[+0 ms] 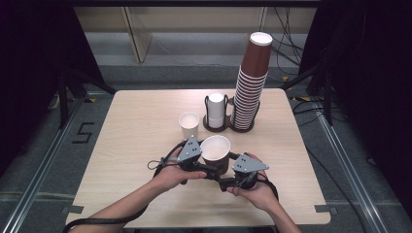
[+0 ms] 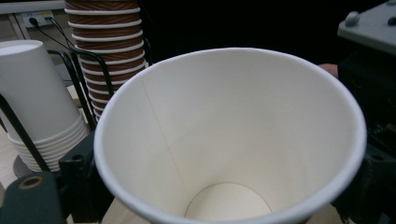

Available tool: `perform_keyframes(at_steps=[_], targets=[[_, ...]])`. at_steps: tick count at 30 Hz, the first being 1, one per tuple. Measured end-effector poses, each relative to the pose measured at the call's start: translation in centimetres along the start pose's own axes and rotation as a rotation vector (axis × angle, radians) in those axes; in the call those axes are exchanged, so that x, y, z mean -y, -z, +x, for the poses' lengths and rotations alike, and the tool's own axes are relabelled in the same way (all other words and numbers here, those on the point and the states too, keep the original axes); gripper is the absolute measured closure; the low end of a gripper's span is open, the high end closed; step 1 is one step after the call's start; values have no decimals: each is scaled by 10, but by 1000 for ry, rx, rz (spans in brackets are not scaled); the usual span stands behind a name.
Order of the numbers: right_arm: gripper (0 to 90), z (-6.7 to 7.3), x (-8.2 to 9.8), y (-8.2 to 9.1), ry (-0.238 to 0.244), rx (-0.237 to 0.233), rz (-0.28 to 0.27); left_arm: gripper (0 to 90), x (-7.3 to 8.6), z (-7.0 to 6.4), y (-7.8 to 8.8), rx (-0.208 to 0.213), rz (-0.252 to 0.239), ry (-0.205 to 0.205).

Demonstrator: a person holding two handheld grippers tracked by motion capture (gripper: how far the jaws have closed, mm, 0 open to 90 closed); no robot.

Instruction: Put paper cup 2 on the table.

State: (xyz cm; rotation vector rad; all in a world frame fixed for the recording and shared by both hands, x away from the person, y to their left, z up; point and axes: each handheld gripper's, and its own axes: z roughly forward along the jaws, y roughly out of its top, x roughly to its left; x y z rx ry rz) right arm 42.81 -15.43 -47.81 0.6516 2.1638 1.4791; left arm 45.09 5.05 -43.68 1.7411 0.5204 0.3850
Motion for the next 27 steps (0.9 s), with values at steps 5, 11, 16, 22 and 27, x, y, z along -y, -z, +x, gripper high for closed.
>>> perform_keyframes(at_steps=[5,11,16,22,27], targets=[[69,-1,3,0,-5,-13,30,111,-4,4,5,-26,-14,-10],[41,-10,4,8,-22,32,10,111,-3,13,16,-86,-31,-25],[44,-19,6,14,-49,56,11,110,0,21,28,-144,-33,-18],[50,-26,7,24,-60,103,11,109,5,27,46,-211,-31,13],[54,-32,12,31,-109,153,-5,108,10,40,62,-276,-47,-16]])
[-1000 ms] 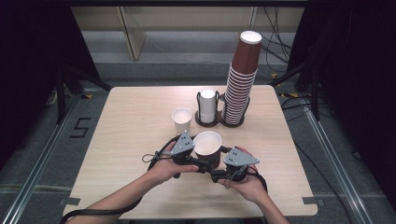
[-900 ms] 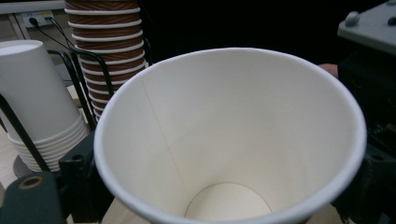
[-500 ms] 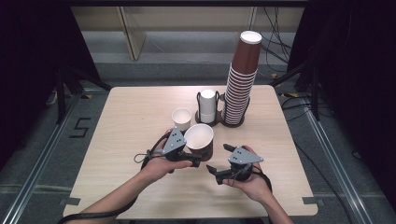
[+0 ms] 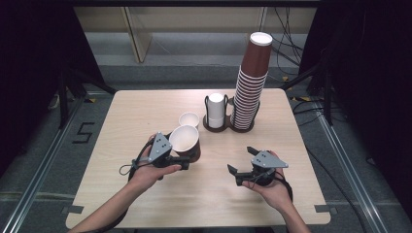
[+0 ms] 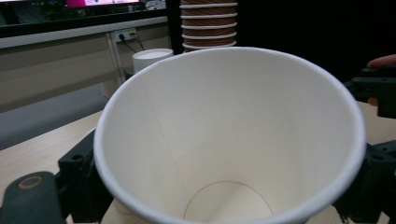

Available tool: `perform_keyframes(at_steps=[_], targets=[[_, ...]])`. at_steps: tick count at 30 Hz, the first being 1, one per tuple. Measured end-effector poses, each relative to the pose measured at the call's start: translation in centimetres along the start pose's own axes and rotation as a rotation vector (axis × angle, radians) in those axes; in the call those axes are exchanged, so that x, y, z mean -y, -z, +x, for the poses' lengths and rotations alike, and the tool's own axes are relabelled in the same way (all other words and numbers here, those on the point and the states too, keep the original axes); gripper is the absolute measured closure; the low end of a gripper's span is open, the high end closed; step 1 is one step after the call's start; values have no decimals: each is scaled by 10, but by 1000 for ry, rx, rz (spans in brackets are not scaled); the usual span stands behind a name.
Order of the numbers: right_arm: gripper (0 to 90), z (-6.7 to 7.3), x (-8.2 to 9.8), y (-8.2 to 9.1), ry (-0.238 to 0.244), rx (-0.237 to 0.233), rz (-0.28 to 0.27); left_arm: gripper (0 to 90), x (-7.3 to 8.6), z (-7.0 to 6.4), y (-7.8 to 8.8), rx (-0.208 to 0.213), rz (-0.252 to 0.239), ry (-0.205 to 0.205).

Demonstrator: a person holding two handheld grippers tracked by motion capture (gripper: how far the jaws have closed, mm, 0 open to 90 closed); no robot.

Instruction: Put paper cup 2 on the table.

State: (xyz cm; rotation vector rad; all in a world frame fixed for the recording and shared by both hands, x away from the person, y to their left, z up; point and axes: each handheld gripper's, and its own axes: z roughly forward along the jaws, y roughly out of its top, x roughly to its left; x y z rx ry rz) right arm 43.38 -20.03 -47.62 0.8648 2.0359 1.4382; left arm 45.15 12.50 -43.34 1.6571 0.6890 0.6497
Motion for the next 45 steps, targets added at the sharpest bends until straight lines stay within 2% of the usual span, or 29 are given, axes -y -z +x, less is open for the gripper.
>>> perform_keyframes(at_steps=[1,2,3,5,6,7,8,9,10,12,13,15,16,17,18,19,22,23,27,28,30,34,37,38,39,40,42,43,45], targets=[[55,-2,0,2,-1,27,11,108,2,3,2,-15,-3,3],[56,-4,1,3,-9,35,7,108,3,6,4,-27,3,5],[58,-5,1,4,-30,49,12,108,5,10,7,-40,6,8],[60,-10,2,5,-27,63,-1,107,7,15,10,-56,7,9],[61,-10,2,5,-48,59,6,107,8,19,12,-69,7,11],[62,-12,2,6,-40,73,3,107,9,20,14,-78,5,17],[62,-13,3,6,-37,65,7,106,9,22,16,-88,7,22],[64,-12,3,7,-74,64,18,106,10,25,17,-97,3,27],[65,-12,3,7,-72,76,20,106,11,28,19,-109,6,32],[67,-13,5,5,-72,72,7,106,12,31,21,-122,1,41],[68,-14,5,5,-50,94,4,106,12,33,23,-133,6,44],[69,-14,6,5,-50,95,9,105,13,38,25,-150,10,45],[69,-12,6,5,-77,88,22,105,14,39,26,-158,8,49],[70,-13,6,5,-68,81,24,105,15,41,27,-165,8,52],[70,-11,7,5,-98,75,23,105,15,43,28,-180,14,49],[70,-11,7,5,-101,79,30,105,16,44,29,-184,14,50],[72,-11,7,5,-95,82,33,105,18,47,29,-201,23,53],[72,-11,7,3,-92,78,16,105,19,48,29,-203,21,49],[74,-12,7,5,-85,84,31,105,21,52,28,-227,38,49],[74,-12,8,3,-87,70,18,105,22,53,27,-235,41,53],[74,-11,7,5,-89,89,30,105,22,57,27,-251,46,53],[75,-13,7,5,-88,85,25,105,23,63,26,-281,49,61],[76,-15,7,5,-68,95,17,105,24,67,24,-299,50,70],[76,-14,7,5,-81,89,24,105,24,69,24,-304,58,70],[76,-15,7,5,-64,99,15,104,25,70,22,-309,59,74],[76,-13,7,5,-89,82,27,104,26,72,21,-314,61,75],[77,-13,7,4,-82,81,27,104,28,75,17,-326,62,80],[77,-15,7,4,-60,90,16,104,28,77,15,-335,68,81],[77,-15,8,4,-62,91,15,103,31,82,9,-349,73,87]])
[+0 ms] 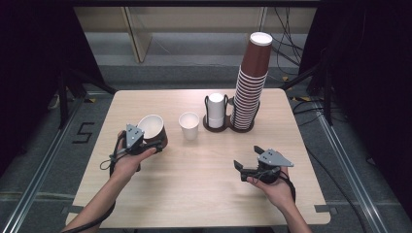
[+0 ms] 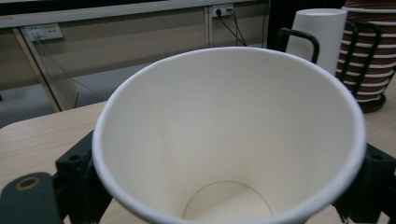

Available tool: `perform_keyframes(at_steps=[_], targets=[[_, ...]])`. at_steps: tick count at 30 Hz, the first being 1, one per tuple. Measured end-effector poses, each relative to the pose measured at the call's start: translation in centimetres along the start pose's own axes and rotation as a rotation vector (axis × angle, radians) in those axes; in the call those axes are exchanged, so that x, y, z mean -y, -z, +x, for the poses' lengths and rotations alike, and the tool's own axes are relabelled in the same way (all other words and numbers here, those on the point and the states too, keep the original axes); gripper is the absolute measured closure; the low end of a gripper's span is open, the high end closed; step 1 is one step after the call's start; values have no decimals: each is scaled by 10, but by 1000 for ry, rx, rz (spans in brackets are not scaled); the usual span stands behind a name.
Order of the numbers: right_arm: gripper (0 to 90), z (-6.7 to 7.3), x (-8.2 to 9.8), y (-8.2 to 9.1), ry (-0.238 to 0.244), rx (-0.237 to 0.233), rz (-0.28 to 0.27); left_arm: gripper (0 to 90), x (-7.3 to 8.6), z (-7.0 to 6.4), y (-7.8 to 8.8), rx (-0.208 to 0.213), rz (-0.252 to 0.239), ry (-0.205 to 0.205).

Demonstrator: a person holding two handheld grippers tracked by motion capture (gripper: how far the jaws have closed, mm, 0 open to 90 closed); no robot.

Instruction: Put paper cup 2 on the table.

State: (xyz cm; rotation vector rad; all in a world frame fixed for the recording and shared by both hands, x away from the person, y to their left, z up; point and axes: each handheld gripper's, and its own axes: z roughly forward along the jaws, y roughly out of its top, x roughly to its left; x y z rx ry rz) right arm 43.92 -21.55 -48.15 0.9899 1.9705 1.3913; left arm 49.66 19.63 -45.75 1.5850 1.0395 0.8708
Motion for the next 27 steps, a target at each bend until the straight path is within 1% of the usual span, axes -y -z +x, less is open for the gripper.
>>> perform_keyframes(at_steps=[2,3,6,7,8,9,10,11,12,13,14,15,16,17,18,19,21,22,23,24,25,27], targets=[[77,0,0,0,10,3,-2,103,2,2,-8,-7,0,11],[77,3,0,1,-31,-6,19,102,2,2,-12,-9,4,12],[77,1,0,0,-19,-3,17,102,2,1,-23,-9,12,12],[77,3,1,0,-41,-8,17,102,2,1,-28,-6,14,13],[77,2,1,-1,-33,-16,3,101,3,1,-32,-7,17,15],[77,0,0,1,-5,-3,12,101,3,1,-36,-3,18,20],[77,0,0,-1,-5,-11,1,101,4,1,-41,-9,28,18],[77,0,0,0,-11,-14,6,101,6,1,-43,-16,36,27],[77,1,0,0,-28,-16,9,101,7,1,-47,-17,38,27],[77,0,0,0,-10,-6,-5,101,8,0,-49,-16,39,29],[77,0,0,1,-8,-3,8,101,8,0,-51,-18,45,25],[77,0,0,0,-9,-12,0,101,9,-1,-54,-17,48,28],[77,0,0,0,-14,-14,6,100,10,-1,-55,-16,51,28],[77,-2,0,0,12,-14,9,100,11,-1,-57,-14,53,29],[77,-1,0,0,-5,-24,9,100,12,-1,-58,-16,55,27],[77,2,0,1,-43,-26,22,100,13,-2,-59,-15,59,23],[77,2,0,1,-30,-18,25,99,14,-2,-61,-14,61,13],[77,2,0,1,-35,-14,22,99,14,-3,-62,-17,59,8],[77,0,-1,0,-2,-13,14,99,14,-3,-63,-15,63,11],[77,2,0,-1,-21,-20,6,99,14,-3,-63,-12,62,11],[77,1,0,-1,-6,-16,3,98,15,-3,-65,-11,61,9],[77,1,-1,-1,-6,-15,4,98,15,-4,-66,-14,66,2]])
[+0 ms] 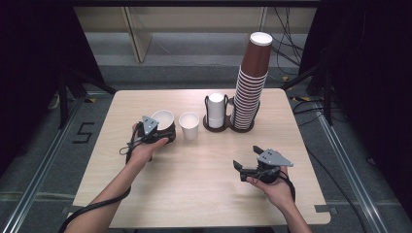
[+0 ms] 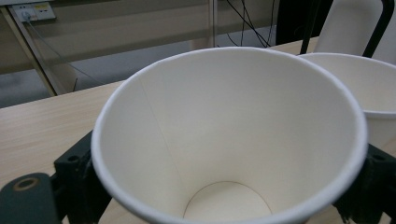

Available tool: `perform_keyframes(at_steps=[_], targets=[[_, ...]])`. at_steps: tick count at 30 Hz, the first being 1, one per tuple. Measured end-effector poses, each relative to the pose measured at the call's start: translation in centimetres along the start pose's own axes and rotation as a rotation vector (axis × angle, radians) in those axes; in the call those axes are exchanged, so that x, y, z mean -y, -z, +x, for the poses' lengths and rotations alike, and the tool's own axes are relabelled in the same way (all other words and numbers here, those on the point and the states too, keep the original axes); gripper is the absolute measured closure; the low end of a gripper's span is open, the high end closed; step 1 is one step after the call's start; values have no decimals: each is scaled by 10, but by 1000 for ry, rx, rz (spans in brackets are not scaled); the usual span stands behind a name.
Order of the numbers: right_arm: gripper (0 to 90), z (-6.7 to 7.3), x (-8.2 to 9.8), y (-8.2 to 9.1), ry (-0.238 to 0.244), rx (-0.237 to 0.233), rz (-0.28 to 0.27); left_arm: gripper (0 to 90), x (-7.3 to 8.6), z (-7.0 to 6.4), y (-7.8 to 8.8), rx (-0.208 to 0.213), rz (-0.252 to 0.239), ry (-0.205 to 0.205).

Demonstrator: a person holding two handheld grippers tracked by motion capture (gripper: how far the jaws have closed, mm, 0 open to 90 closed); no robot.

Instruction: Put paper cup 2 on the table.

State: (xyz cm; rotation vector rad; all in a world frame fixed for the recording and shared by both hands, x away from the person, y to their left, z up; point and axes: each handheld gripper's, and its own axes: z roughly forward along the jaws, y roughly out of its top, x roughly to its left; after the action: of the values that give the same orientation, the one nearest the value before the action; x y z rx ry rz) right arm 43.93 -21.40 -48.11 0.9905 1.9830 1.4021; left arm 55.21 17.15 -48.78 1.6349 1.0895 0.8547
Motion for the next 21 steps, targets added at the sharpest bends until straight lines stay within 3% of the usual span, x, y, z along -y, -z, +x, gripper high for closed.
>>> perform_keyframes(at_steps=[4,7,10,11,12,15,16,18,21], targets=[[77,0,0,1,0,-3,7,96,0,-1,-2,3,6,-18],[77,0,0,0,-30,-29,-2,89,-1,-1,-3,10,13,-33],[77,-1,0,0,-14,-9,-13,82,-2,-1,-3,12,17,-39],[77,1,0,0,-41,-15,-10,79,-2,-1,-3,14,19,-42],[77,1,0,1,-33,-14,6,76,-2,-1,-3,17,22,-45],[77,1,0,1,-33,-16,5,28,-3,0,-4,21,46,-26],[77,-2,0,0,7,-11,-5,10,-3,0,-4,21,48,-21],[77,1,0,1,-27,-26,8,0,-2,0,-3,20,47,-24],[77,1,0,-1,-30,-37,-2,0,0,-1,-2,23,45,-20]])
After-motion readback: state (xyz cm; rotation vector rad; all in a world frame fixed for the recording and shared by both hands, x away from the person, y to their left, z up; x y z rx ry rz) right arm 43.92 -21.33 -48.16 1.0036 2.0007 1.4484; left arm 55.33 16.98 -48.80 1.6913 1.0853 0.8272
